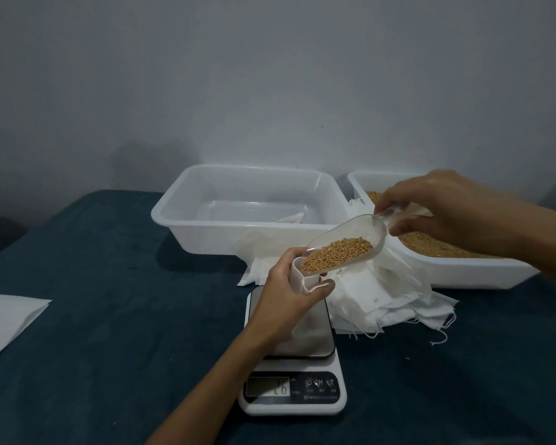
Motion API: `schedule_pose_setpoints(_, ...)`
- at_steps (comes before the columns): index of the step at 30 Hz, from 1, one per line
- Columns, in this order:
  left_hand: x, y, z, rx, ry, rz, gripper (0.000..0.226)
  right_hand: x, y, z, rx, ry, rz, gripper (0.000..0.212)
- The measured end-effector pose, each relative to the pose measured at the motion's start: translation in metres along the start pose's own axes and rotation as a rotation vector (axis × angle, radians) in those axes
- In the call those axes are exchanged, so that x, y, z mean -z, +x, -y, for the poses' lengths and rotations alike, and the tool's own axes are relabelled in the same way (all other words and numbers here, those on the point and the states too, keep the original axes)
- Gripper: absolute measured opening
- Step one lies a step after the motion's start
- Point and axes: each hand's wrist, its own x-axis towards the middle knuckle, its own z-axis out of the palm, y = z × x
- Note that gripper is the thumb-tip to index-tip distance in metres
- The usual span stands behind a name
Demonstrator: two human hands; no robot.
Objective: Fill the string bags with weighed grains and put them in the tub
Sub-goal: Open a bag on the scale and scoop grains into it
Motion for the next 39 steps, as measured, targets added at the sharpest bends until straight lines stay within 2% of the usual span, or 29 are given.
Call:
schedule_pose_setpoints(13,0.0008,-0.0002,0.001,-0.002,0.039,-0.01,0.048,-0.0001,-0.0001,0.0011,0.005,-0.037,-0.013,0.028)
schedule_pose_setpoints(39,0.001,-0.0005,0.0009,-0.006,-0.08,0.016,0.046,0.0045,0.0008,0.0094,-0.003,-0.1,-0.049,0.028)
